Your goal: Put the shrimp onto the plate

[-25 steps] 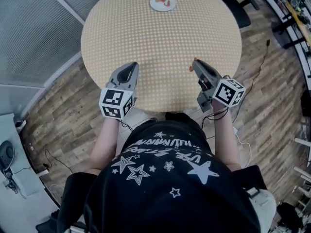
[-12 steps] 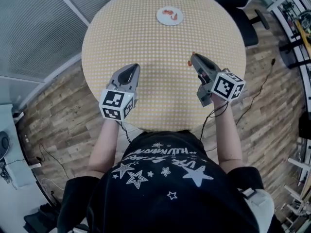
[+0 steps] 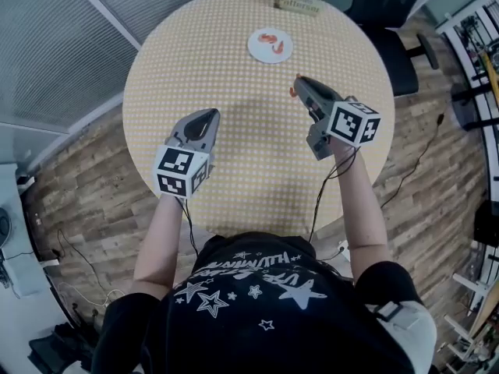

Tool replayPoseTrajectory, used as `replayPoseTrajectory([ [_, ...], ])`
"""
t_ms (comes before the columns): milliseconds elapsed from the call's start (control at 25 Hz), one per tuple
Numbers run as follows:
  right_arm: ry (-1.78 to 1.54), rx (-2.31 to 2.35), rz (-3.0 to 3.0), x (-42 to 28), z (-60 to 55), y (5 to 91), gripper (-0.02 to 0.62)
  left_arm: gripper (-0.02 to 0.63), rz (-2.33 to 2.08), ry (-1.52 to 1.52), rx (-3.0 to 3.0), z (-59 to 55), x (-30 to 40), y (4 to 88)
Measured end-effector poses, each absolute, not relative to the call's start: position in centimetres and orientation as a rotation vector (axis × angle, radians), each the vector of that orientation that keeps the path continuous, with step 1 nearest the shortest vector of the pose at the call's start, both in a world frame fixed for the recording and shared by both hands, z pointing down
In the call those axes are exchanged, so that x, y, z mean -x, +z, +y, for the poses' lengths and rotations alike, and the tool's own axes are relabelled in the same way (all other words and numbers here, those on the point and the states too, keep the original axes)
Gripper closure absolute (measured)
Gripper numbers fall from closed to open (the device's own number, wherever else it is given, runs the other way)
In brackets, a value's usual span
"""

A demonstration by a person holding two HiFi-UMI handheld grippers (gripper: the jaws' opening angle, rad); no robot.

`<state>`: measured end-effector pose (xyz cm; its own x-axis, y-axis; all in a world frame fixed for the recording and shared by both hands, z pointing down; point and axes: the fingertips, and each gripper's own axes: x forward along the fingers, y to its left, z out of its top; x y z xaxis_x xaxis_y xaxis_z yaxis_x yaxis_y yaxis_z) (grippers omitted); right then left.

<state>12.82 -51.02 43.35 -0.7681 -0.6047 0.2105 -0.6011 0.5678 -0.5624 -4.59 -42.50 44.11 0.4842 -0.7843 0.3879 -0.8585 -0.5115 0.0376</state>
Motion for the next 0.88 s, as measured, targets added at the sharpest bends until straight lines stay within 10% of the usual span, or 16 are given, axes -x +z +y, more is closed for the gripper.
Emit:
replayPoseTrajectory([
  [880,-0.998,1.238,3.137,-5.9,-67.1,55.1,0.531,0.601,-1.431,0.593,-2.251,-48.2,6.4,51.1],
])
